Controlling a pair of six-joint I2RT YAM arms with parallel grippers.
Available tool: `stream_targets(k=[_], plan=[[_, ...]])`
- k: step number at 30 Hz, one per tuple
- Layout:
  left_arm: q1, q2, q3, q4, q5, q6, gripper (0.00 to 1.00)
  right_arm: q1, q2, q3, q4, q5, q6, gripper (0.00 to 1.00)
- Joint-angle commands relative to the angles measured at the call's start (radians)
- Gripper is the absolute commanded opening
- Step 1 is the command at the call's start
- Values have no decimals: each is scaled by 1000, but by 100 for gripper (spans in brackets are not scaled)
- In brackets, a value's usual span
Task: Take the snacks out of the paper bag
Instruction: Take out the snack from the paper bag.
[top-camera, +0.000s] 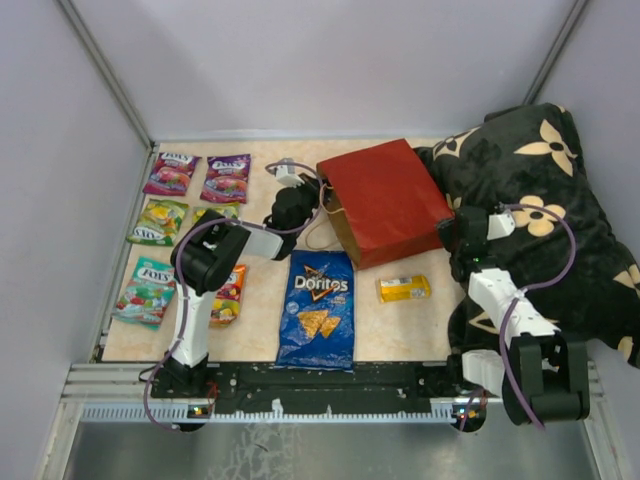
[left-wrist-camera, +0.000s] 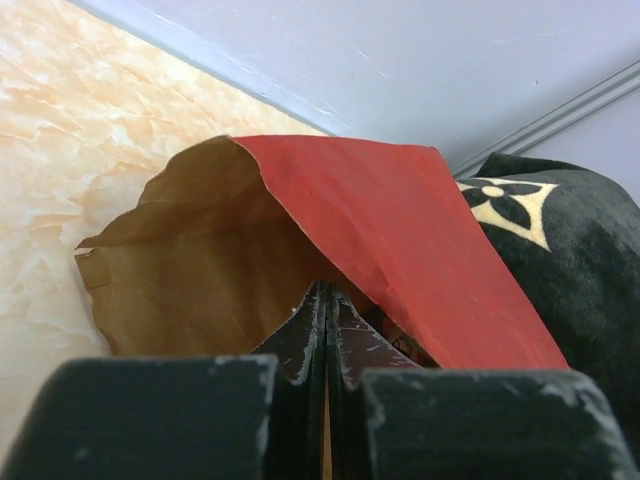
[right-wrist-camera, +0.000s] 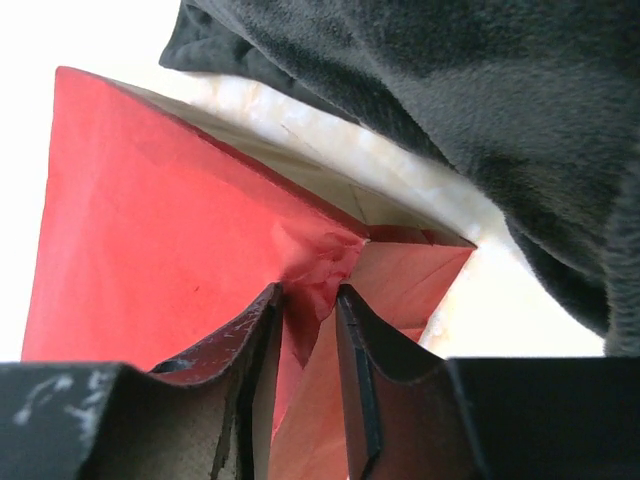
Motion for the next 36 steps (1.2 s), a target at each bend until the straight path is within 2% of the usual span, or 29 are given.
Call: stream_targets(k=[1, 4, 8, 12, 17, 22, 25, 28, 31, 36], plan=[[-8, -46, -18, 38, 4, 20, 0, -6, 36, 26, 103, -10, 0, 27], [-11, -49, -27, 44, -3, 22, 0, -6, 99, 91, 121, -84, -75, 27], [-13, -50, -43, 49, -17, 13, 0, -14, 238, 219, 141, -264, -195, 25], [-13, -56, -65, 57, -39, 1, 0, -21, 384, 335, 147, -408, -274, 20], [-14, -72, -103, 72, -54, -25, 0, -62, 505, 445, 168, -517, -297, 17], [-20, -47, -118, 72, -12, -144, 1, -84, 576, 514, 168, -560, -294, 17], [-21, -11, -89, -9, 33, -256, 28, -84, 579, 520, 172, -570, -294, 19], [-21, 24, -50, -73, 78, -342, 48, -84, 574, 511, 177, -575, -293, 19], [-21, 68, -6, -104, 134, -424, 55, -84, 561, 494, 183, -574, -293, 19], [-21, 128, 79, -222, 201, -538, 56, -84, 554, 478, 191, -576, -295, 19]])
